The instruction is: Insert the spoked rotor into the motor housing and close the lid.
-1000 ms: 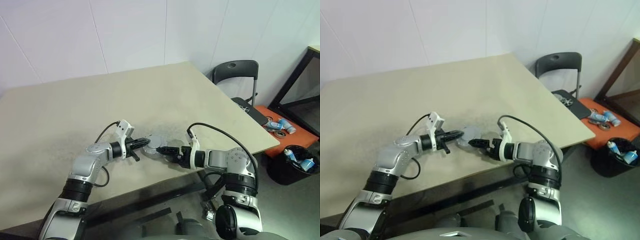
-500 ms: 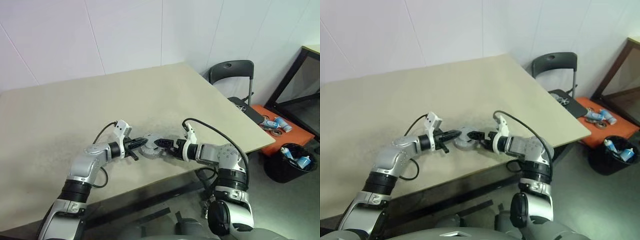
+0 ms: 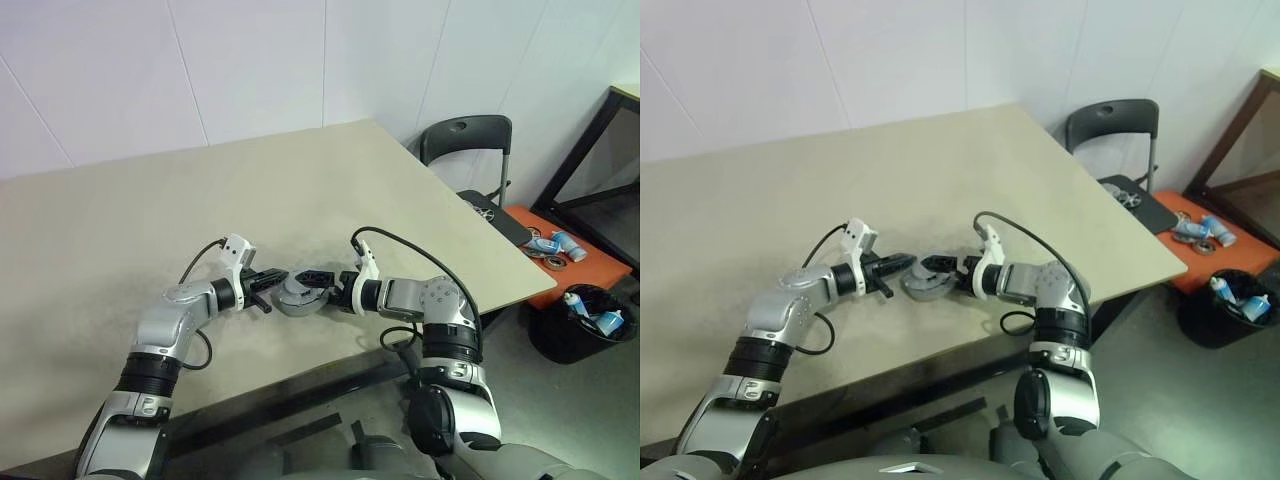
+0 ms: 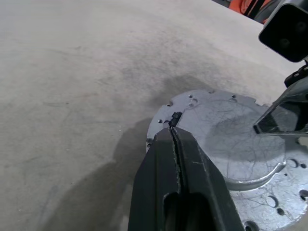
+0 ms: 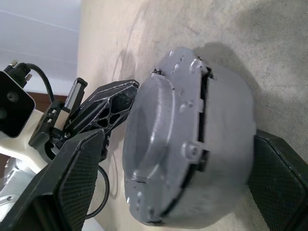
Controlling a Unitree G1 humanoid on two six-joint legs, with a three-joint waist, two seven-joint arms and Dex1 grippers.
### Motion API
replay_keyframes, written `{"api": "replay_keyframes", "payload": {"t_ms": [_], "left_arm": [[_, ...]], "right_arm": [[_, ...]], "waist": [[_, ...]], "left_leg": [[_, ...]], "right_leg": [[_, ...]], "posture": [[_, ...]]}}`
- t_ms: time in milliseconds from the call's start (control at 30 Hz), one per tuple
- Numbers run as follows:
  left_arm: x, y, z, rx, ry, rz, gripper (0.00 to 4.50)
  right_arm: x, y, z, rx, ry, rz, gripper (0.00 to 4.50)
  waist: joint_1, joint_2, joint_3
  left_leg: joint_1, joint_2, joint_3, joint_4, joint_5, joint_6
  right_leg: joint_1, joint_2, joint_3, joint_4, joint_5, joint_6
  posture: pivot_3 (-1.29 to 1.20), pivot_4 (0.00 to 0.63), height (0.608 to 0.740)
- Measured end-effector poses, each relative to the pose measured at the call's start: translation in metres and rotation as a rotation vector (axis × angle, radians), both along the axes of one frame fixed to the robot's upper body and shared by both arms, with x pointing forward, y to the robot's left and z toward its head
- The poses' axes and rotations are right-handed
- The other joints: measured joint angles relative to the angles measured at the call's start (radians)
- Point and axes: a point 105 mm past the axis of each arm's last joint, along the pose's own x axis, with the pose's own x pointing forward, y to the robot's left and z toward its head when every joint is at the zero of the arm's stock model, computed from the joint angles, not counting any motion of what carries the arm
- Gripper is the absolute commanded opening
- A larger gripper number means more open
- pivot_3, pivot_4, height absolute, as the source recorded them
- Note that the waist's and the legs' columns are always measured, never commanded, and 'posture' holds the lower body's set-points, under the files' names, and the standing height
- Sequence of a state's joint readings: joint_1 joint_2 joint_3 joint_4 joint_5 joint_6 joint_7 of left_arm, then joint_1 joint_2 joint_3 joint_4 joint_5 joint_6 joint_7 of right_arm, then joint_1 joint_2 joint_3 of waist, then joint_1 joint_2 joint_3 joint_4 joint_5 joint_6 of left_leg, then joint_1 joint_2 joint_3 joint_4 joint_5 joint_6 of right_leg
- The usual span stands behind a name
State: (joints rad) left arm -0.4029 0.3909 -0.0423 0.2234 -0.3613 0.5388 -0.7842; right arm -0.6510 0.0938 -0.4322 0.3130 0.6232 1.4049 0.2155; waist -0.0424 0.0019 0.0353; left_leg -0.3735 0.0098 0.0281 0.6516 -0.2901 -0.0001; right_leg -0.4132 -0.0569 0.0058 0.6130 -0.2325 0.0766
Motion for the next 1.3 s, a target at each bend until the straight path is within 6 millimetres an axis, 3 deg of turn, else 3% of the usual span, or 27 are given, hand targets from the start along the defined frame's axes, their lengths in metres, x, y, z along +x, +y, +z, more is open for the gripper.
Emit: {"api": "replay_keyframes", "payload": {"t_ms": [33,133,300,800,900,967,1133,1200,1300], "left_arm": [[0.0,0.0,0.0,0.0,-0.002,0.001,0.0],[-0.001,0.0,0.0,-0.001,-0.005,0.003,0.0],[-0.002,0.003,-0.004,0.008,0.004,0.018,0.0],[0.001,0.007,-0.004,0.011,0.007,0.027,0.0],[0.003,0.013,0.001,-0.078,0.039,0.079,0.0],[0.006,0.017,0.015,-0.204,0.053,0.127,0.0],[0.007,0.036,0.091,-0.478,-0.074,0.17,0.0],[0.005,0.043,0.097,-0.528,-0.065,0.19,0.0],[-0.001,0.056,0.087,-0.574,0.003,0.243,0.0]], "right_arm": [[0.0,0.0,0.0,0.003,-0.001,-0.002,4.46],[0.003,0.001,-0.001,0.005,-0.01,-0.013,3.88],[0.004,0.001,-0.002,0.02,-0.015,-0.028,2.37],[0.006,0.001,-0.006,0.026,-0.018,-0.035,2.32],[0.005,0.002,-0.006,0.034,-0.013,-0.031,2.32],[0.006,0.003,-0.006,0.047,-0.005,-0.032,2.32],[0.008,0.002,-0.008,0.117,0.031,-0.059,2.32],[0.008,0.002,-0.007,0.149,0.037,-0.065,2.32],[0.009,0.0,-0.004,0.196,0.039,-0.085,2.32]], "waist": [[0.0,0.0,0.0],[0.0,0.0,0.0],[-0.002,0.0,0.0],[-0.002,0.0,0.0],[-0.004,0.0,0.0],[-0.005,-0.001,0.0],[-0.006,-0.002,0.001],[-0.005,-0.002,0.001],[-0.004,-0.004,0.003]], "left_leg": [[0.0,0.0,0.0,0.0,0.0,0.0],[0.0,0.0,0.0,0.0,0.0,0.0],[0.0,-0.001,0.0,-0.001,0.0,0.0],[0.002,0.0,0.0,-0.001,0.0,0.0],[0.001,0.0,0.0,-0.001,0.0,0.0],[0.0,0.001,0.0,0.0,0.0,0.0],[0.0,0.001,0.001,-0.001,0.0,0.0],[0.0,0.001,0.001,-0.001,0.0,0.0],[-0.003,0.001,0.001,-0.001,0.0,0.0]], "right_leg": [[0.0,0.0,0.0,0.0,0.0,0.0],[0.0,0.0,0.0,0.0,0.0,0.0],[0.0,0.0,0.0,0.0,0.0,0.002],[0.001,0.001,0.0,0.001,0.0,0.003],[0.0,0.001,0.0,0.001,0.001,0.003],[-0.001,0.001,0.001,0.002,0.001,0.003],[-0.002,0.002,0.002,0.002,0.001,0.003],[-0.002,0.002,0.003,0.002,0.001,0.003],[-0.005,0.003,0.003,0.002,0.001,0.003]], "posture": [[0.0,0.0,0.74],[0.0,0.0,0.74],[0.0,0.0,0.74],[0.0,0.0,0.74],[0.0,0.0,0.74],[0.0,0.0,0.74],[0.0,0.0,0.74],[0.0,0.0,0.74],[0.0,0.0,0.74]]}}
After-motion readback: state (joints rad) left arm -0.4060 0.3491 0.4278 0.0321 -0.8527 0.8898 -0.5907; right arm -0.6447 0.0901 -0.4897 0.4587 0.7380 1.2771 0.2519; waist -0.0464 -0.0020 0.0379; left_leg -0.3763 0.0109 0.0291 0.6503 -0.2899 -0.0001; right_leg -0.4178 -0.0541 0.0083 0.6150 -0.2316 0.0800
